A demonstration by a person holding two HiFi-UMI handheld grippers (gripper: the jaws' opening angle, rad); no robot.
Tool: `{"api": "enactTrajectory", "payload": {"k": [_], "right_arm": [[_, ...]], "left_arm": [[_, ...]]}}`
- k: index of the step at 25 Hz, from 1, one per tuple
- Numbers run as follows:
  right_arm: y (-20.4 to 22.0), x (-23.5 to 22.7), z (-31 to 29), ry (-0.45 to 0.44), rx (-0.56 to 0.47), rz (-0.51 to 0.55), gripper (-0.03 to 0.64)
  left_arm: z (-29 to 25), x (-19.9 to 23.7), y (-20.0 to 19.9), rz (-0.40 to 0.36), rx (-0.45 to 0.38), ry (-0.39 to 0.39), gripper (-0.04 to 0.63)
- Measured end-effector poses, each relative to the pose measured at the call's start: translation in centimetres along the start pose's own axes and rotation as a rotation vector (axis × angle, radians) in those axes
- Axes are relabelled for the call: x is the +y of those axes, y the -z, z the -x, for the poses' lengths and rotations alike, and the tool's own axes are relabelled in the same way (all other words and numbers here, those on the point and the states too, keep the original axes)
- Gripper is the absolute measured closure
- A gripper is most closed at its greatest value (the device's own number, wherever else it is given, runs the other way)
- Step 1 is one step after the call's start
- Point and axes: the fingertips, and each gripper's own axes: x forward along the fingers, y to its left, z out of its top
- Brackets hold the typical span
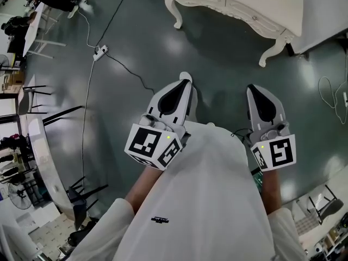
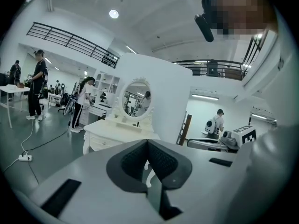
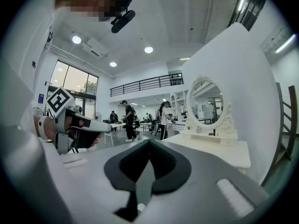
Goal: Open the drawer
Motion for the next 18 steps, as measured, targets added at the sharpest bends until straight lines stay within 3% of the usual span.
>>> {"api": "enactTrajectory", "payload": {"k": [7,12,18], "right_arm": [[-1.3,-1.8,-9.1,-0.020,0.006,0.008,0.606],[-1.1,-3.9,-17.7,-0.003,0.028,-0.060,0.606],[-3.2,-5.9,-28.3,0.032,0.050,-0.057,0.606]], "left_arm": [[-5.1,7.0,-2.5,0.032,0.022,-0.012,0.586],[-10.7,13.7,-5.9,0.027,0.050,0.026,0.587],[-17.7,22.3,-11.0,0.022,0.082,0.087,0.588]]}}
